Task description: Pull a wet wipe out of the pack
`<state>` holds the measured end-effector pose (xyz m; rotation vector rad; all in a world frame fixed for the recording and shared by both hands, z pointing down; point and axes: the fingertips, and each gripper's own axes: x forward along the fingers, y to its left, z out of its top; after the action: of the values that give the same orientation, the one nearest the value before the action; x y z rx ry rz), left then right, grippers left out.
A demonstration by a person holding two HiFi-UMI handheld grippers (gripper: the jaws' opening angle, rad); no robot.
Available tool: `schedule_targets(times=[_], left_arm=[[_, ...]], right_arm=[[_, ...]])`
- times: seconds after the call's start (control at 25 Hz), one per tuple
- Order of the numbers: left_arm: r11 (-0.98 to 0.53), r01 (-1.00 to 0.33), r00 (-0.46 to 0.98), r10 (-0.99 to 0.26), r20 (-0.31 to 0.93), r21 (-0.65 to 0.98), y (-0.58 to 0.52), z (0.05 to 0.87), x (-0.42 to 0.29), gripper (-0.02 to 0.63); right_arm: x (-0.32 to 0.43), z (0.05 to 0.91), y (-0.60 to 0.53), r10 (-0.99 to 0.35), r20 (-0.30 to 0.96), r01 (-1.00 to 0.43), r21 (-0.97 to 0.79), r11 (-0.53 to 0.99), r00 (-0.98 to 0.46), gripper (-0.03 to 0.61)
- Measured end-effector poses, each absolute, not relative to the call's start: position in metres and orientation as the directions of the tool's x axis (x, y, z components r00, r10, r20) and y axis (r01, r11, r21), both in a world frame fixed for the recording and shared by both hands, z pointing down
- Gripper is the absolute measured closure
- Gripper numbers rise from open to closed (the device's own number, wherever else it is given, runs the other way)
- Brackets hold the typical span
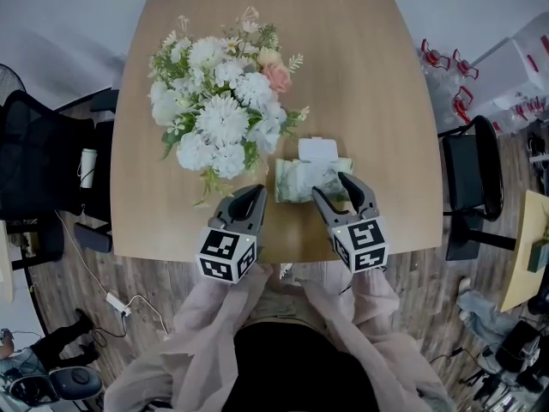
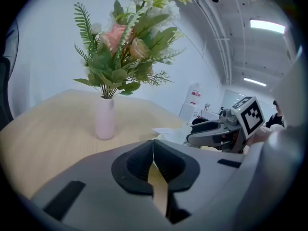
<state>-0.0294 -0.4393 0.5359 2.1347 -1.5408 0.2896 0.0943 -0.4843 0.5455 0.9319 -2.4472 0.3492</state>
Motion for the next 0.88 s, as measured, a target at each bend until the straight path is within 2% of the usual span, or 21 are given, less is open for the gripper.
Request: schedule_targets(times=[0.28,0.48,0.88], left_arm=[[-0.225,-0.937,0.327,-0.831,0.451,0.265,-0.444,0.539,-0.037,0.601],[-0.224,-0.937,0.326,-0.831,0.450,0.267,-0.446,0.540,-0.039,0.601],[-0.234,-0.935,0.334,-0.833,0.442,0.267,-0.442,0.537,-0.036,0.601]], right_arm=[[0.083,0.552,-0.485,-0.489,0.569,-0.616,-0.039,0.787,-0.661,0.374],[0.074,0.554,-0.478,-0.464,0.570,-0.571,-0.010,0.821,-0.678,0.470],[0.077,0.554,-0.467,-0.480,0.572,-0.584,0.002,0.812,-0.665,0.513]])
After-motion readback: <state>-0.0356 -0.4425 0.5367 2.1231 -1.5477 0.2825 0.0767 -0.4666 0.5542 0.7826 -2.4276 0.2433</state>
